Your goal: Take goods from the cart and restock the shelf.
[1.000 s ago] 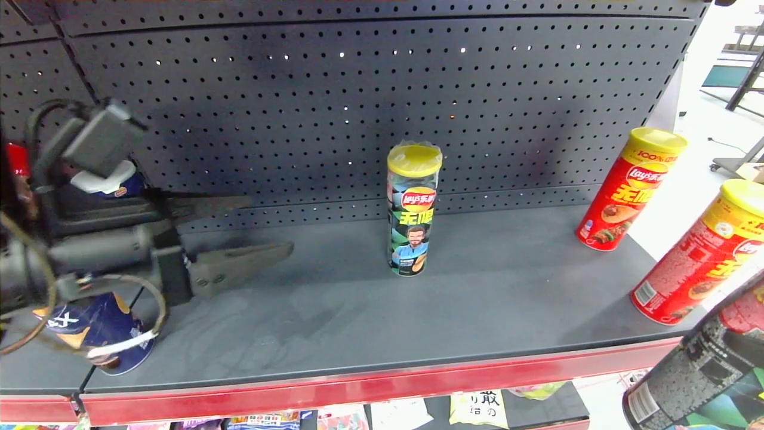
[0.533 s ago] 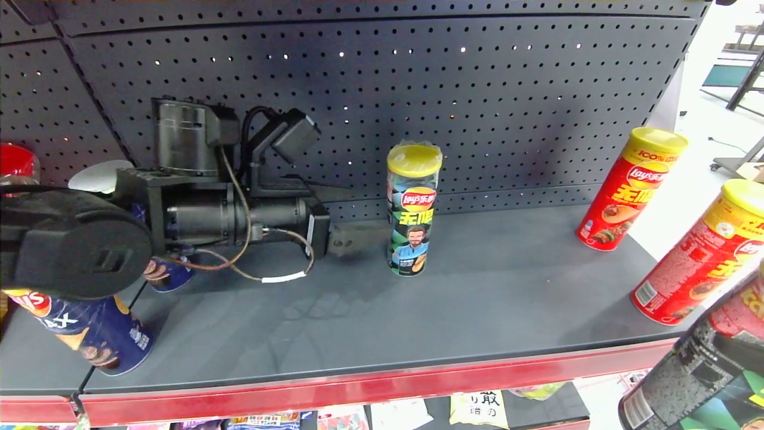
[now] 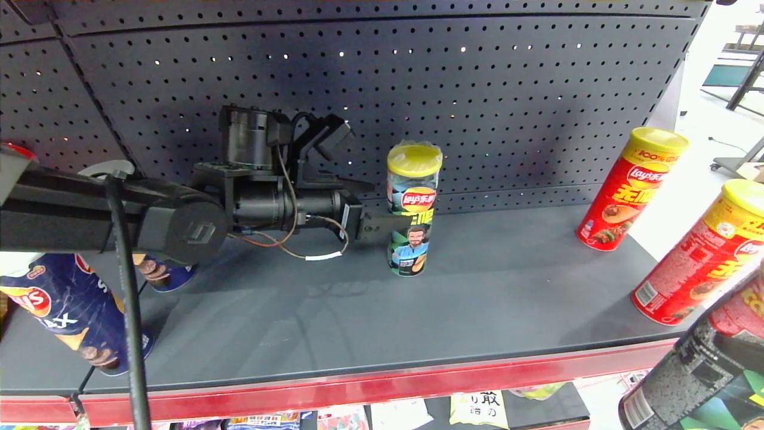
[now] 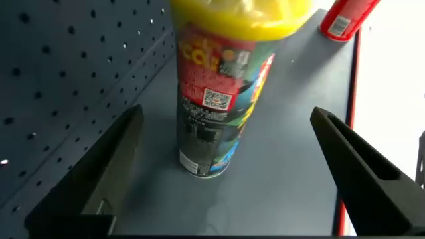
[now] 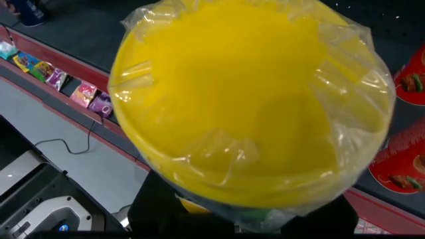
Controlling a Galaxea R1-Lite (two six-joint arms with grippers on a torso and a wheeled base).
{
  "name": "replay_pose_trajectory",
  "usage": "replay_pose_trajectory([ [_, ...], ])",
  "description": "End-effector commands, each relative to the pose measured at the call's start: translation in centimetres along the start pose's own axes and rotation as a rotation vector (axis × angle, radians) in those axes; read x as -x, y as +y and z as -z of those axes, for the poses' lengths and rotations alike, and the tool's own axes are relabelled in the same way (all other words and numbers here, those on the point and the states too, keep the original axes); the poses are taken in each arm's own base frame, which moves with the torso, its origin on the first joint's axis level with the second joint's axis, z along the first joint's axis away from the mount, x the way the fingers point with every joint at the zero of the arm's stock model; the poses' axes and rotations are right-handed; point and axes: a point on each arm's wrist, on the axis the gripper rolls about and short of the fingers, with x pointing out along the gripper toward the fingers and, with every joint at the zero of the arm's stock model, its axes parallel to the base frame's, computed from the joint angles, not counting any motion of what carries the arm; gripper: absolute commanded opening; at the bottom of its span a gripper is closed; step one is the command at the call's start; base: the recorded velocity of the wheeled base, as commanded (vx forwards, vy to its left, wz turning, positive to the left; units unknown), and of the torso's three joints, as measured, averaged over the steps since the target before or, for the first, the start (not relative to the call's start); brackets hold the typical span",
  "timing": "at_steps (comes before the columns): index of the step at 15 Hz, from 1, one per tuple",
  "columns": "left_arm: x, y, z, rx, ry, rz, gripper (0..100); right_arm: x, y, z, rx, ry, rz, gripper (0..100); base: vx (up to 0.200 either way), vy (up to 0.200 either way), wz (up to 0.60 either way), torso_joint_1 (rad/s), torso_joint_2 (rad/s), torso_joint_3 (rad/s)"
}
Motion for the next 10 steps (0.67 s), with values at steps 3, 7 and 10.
replay_pose_trajectory([
  [3, -2.4, 0.4, 0.2, -0.008, -0.003, 0.016, 100, 0.1, 0.0, 0.0, 0.001, -0.003, 0.001, 0, 0.000, 0.000, 0.00, 0.000, 0.00, 0.000],
  [7, -3.8, 0.5, 0.1, -0.015, -0.010, 0.032, 100, 0.1, 0.0, 0.0, 0.001, -0.003, 0.003, 0, 0.000, 0.000, 0.00, 0.000, 0.00, 0.000],
  [10, -4.4, 0.1, 0.4, -0.014, -0.001, 0.045, 100, 0.1, 0.0, 0.0, -0.001, -0.003, 0.004, 0, 0.000, 0.000, 0.00, 0.000, 0.00, 0.000],
])
